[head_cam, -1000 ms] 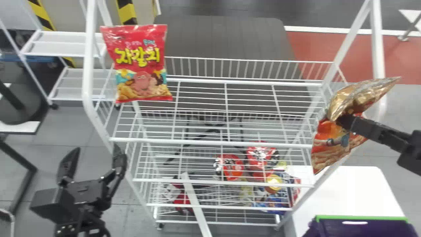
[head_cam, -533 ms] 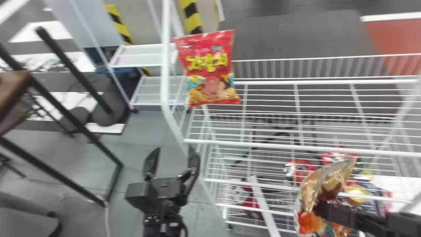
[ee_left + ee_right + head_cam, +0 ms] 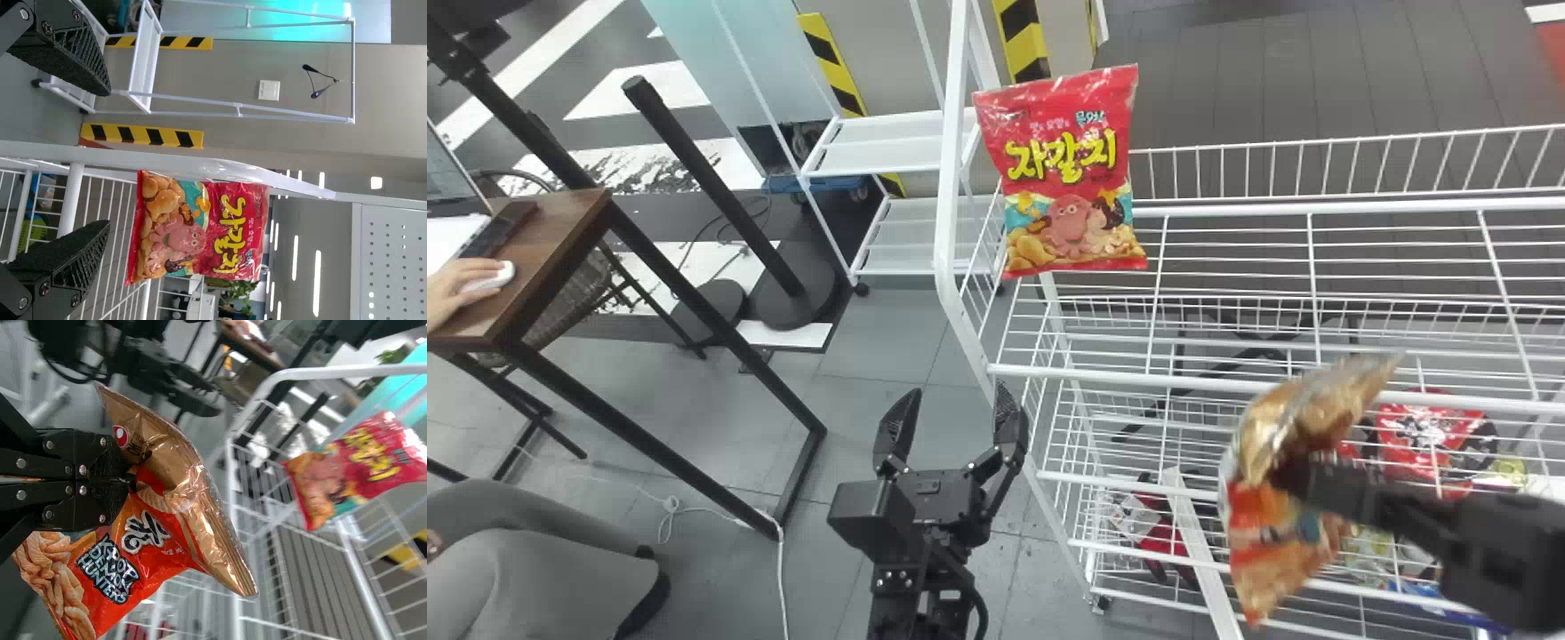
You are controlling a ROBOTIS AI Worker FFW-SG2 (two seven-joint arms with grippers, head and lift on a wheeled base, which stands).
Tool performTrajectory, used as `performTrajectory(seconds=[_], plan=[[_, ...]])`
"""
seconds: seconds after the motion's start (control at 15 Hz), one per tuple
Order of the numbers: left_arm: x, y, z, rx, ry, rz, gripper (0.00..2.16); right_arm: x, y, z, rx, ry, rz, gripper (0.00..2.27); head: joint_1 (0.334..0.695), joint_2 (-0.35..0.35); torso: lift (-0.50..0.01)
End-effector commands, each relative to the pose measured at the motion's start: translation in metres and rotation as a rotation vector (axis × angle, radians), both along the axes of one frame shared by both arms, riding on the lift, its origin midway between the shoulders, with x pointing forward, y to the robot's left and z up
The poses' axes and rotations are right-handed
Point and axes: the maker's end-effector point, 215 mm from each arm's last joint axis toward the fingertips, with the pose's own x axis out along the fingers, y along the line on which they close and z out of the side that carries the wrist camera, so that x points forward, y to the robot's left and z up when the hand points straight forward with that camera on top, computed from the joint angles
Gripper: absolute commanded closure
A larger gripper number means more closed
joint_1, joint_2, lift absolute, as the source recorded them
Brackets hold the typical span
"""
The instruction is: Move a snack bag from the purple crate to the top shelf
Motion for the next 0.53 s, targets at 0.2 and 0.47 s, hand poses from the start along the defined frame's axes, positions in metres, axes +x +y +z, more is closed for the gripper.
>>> performTrajectory(seconds=[0.2,0.47], plan=[[-0.002,0.004,0.0,0.005,-0.002,0.005,0.14,0.083,0.012,0.047,0.105,-0.264,-0.149,2.25,0.695,0.35,-0.001],[-0.004,0.007,-0.001,0.007,0.0,0.009,0.14,0.142,0.004,0.08,0.257,-0.475,-0.315,2.25,0.695,0.35,-0.001]])
